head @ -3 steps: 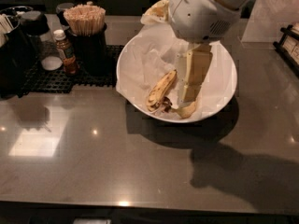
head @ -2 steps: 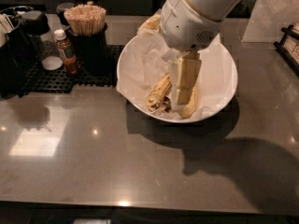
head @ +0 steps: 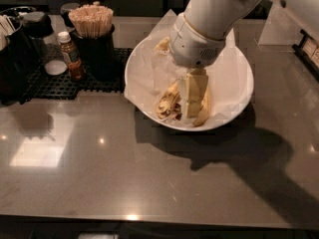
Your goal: Pick banana from white bowl
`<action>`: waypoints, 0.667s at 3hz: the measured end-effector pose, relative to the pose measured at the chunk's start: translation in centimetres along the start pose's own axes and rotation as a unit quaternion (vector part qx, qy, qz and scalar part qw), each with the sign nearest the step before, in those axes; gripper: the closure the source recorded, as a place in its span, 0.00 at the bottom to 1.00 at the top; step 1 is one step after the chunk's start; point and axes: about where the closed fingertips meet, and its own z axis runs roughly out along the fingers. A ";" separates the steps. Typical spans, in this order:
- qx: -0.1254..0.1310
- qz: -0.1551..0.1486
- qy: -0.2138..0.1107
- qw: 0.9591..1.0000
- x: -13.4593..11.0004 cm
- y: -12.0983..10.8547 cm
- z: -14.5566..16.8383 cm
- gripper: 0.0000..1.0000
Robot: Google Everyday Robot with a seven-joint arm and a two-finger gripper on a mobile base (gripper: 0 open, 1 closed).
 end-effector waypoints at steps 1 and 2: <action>-0.008 -0.016 0.031 0.999 1.1 -0.5 0.6 0.00; -0.007 -0.017 0.034 0.999 1.1 -0.6 0.6 0.00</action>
Offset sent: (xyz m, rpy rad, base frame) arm 0.0080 -0.0045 -0.0072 -0.0587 -0.0165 0.0213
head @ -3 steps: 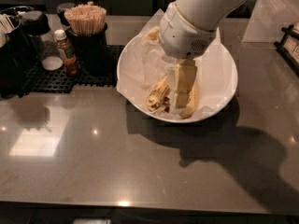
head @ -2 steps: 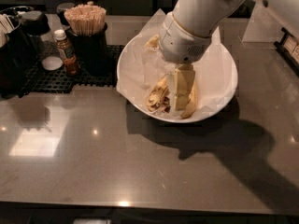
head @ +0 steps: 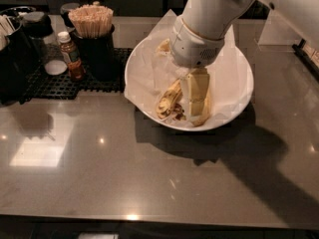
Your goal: Pick banana from white bowl
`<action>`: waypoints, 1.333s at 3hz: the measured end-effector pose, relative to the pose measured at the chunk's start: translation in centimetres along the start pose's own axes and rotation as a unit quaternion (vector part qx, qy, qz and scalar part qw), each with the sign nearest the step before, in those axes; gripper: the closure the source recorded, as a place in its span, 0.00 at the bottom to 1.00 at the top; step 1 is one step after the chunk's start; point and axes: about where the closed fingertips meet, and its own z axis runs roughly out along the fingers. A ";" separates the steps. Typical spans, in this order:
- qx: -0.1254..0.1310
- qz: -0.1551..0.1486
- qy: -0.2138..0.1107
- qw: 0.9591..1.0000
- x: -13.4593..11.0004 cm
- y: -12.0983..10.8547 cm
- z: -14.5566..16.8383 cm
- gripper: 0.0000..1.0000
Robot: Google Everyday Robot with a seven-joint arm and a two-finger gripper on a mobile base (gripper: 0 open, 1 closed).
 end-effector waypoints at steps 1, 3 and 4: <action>0.003 -0.021 -0.025 0.999 0.4 -0.2 0.0 0.00; 0.024 -0.143 -0.040 0.989 1.9 -1.9 -2.7 0.00; 0.008 -0.199 -0.027 0.980 0.4 -2.4 -2.2 0.00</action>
Offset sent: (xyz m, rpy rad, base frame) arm 0.0252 -0.0382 0.0305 0.1215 -0.1272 0.3237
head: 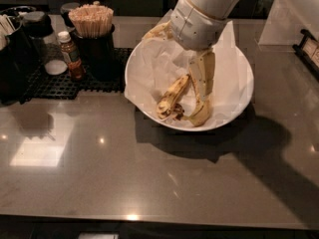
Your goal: Pick banana from white bowl
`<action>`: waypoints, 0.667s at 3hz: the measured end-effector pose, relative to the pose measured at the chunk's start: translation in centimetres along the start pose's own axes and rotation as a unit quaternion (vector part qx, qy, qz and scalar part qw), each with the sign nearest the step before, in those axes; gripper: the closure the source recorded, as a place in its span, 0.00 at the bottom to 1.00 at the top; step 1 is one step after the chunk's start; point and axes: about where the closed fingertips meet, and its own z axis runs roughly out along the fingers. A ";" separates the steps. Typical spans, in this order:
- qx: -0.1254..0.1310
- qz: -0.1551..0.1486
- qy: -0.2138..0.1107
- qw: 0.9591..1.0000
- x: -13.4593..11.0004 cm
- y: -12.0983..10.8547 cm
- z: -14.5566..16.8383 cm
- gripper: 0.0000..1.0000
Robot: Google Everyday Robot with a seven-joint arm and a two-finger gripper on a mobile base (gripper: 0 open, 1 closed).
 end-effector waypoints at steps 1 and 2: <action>0.006 0.000 0.001 1.000 0.0 -0.3 0.0 0.00; 0.012 0.008 -0.009 1.000 0.6 -0.3 0.6 0.00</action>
Offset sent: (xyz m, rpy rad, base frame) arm 0.0084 -0.0082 -0.0150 0.0440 0.0361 -0.0283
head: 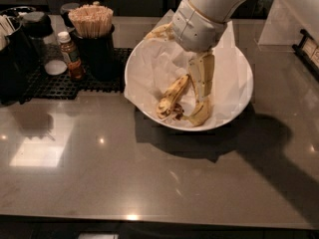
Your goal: Pick banana from white bowl
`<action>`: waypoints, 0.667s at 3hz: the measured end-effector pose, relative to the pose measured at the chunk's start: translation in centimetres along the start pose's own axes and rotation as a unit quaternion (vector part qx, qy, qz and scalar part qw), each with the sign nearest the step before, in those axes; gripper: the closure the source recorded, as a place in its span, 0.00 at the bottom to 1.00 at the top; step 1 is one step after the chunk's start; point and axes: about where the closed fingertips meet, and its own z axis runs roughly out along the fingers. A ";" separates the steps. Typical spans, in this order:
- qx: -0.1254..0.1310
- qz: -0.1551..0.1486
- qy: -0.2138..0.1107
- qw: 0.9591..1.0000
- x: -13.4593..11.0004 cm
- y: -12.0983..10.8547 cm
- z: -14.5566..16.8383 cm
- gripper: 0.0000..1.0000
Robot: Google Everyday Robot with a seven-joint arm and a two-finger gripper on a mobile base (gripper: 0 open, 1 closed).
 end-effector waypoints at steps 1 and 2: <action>0.001 0.003 -0.031 1.000 0.8 0.0 2.0 0.00; 0.000 0.003 -0.032 0.999 0.8 -0.1 2.2 0.00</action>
Offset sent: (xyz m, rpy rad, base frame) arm 0.0056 0.0024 -0.0167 0.0366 0.0335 0.0113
